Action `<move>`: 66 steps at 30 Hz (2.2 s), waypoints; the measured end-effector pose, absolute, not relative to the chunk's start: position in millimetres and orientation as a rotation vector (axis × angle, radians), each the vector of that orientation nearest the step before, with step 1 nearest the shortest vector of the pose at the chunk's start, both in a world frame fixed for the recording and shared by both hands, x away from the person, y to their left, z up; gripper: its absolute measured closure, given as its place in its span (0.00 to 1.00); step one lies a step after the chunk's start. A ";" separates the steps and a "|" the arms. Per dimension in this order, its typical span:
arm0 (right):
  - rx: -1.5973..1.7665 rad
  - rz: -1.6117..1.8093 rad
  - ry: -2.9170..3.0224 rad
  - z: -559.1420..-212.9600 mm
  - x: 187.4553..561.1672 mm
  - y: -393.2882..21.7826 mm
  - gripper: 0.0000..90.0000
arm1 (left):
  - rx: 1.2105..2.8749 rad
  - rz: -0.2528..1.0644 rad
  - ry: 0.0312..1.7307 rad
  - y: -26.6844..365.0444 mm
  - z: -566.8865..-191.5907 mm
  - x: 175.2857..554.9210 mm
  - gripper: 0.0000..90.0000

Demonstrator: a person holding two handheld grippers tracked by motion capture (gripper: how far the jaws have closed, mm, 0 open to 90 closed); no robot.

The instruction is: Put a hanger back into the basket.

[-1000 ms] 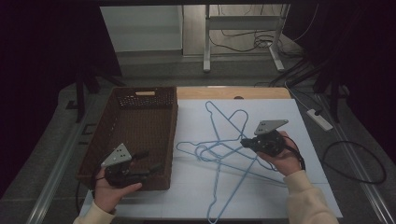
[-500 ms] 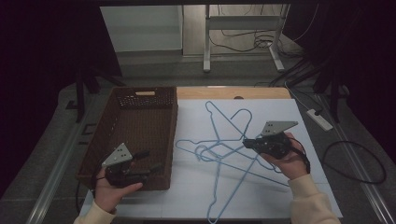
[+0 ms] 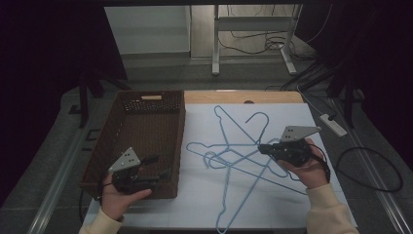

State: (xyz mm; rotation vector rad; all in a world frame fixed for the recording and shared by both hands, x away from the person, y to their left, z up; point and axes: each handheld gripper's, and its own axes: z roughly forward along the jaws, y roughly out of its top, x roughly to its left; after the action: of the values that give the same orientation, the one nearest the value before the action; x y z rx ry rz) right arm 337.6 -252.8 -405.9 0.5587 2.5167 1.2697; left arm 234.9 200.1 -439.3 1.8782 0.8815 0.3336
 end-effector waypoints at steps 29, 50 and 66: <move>0.419 1.385 2.569 -391.9 327.0 -239.0 0.97 | 2.070 0.196 0.636 102.6 -383.2 303.8 0.35; 0.386 1.447 2.562 -386.0 325.0 -245.1 0.97 | 2.296 0.136 0.494 51.1 -400.7 329.9 0.76; 0.442 1.469 2.453 -388.0 325.2 -247.4 0.82 | 2.294 0.141 0.437 58.0 -386.8 311.3 0.96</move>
State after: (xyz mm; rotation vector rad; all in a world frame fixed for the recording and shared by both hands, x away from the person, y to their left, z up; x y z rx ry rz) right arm 325.2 -247.4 -388.0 0.4421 2.4531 1.4689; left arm 311.3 58.0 -386.8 2.2942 0.4372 0.1415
